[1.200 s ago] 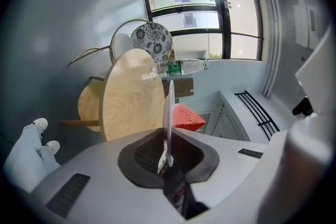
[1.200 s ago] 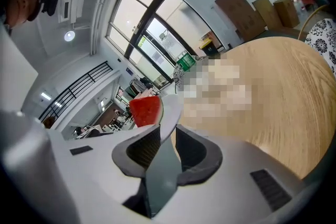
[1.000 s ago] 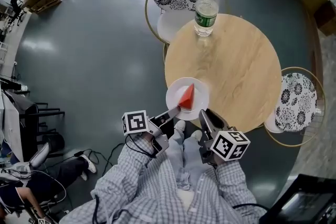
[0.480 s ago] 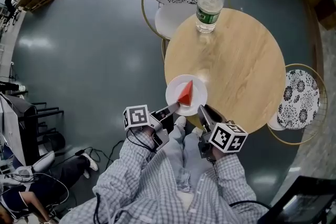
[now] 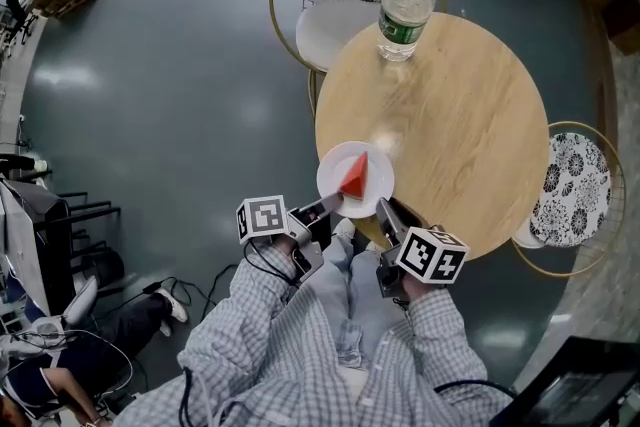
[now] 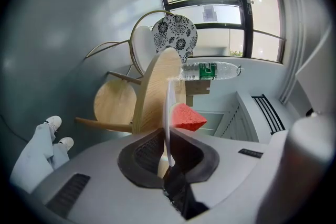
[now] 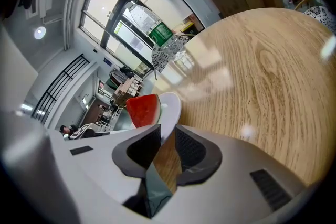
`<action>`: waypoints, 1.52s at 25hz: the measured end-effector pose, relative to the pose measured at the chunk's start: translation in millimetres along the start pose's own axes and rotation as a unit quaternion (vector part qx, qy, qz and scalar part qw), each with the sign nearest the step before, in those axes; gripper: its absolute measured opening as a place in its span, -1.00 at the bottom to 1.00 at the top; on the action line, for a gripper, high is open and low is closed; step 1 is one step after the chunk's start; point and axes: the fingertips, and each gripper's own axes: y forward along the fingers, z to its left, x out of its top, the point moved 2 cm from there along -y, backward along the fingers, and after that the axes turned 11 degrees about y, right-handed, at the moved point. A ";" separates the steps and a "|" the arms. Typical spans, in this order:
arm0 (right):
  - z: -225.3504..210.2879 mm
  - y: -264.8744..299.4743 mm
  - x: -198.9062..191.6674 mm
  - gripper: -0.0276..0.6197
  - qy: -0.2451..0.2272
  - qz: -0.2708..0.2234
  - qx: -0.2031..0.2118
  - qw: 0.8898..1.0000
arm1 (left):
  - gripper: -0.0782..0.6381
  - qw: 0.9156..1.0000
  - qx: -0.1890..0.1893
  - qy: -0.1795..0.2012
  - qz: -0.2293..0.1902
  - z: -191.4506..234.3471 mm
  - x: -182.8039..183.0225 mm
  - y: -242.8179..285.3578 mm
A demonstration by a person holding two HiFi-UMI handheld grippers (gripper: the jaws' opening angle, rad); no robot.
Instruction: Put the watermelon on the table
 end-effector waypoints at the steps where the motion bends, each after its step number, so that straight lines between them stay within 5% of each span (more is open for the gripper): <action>1: -1.2 1.7 -0.2 -0.63 0.001 0.002 -0.003 1.000 | -0.70 1.000 0.001 0.000 0.000 1.5 0.5 0.7; 18: -2.4 5.7 -4.6 -0.62 -0.010 0.029 -0.012 0.999 | -0.70 1.000 0.011 -0.012 -0.004 12.6 2.6 6.8; 21: 4.1 -2.5 -8.8 -0.62 -0.062 0.031 -0.007 0.998 | -0.70 1.000 0.011 -0.012 -0.002 13.7 2.6 6.8; 23: 11.2 -7.0 -13.1 -0.62 -0.152 0.036 -0.018 0.988 | -0.70 1.000 0.010 -0.013 -0.002 13.7 3.1 7.4; 24: 16.1 -8.5 -16.1 -0.62 -0.216 0.041 -0.029 0.975 | -0.70 1.000 0.010 -0.013 -0.001 13.6 3.3 7.8; 26: 28.3 -8.9 -25.0 -0.62 -0.364 0.055 -0.052 0.928 | -0.70 1.000 0.010 -0.013 0.000 13.7 3.6 8.6; 28: 36.9 -5.4 -39.7 -0.62 -0.501 0.072 -0.065 0.860 | -0.70 1.000 0.010 -0.012 0.001 13.7 3.8 9.3; 30: 41.7 -0.1 -53.8 -0.62 -0.616 0.087 -0.073 0.779 | -0.70 1.000 0.010 -0.013 0.002 13.8 3.1 9.5; 33: 45.0 11.1 -67.7 -0.62 -0.730 0.102 -0.086 0.671 | -0.70 1.000 0.010 -0.013 0.004 14.3 2.7 9.1; 36: 43.2 22.2 -72.0 -0.62 -0.786 0.104 -0.106 0.600 | -0.70 1.000 0.009 -0.012 0.005 15.1 2.8 9.4; 38: 39.6 27.1 -71.9 -0.63 -0.805 0.107 -0.121 0.571 | -0.70 1.000 0.008 -0.012 0.005 15.0 3.0 9.4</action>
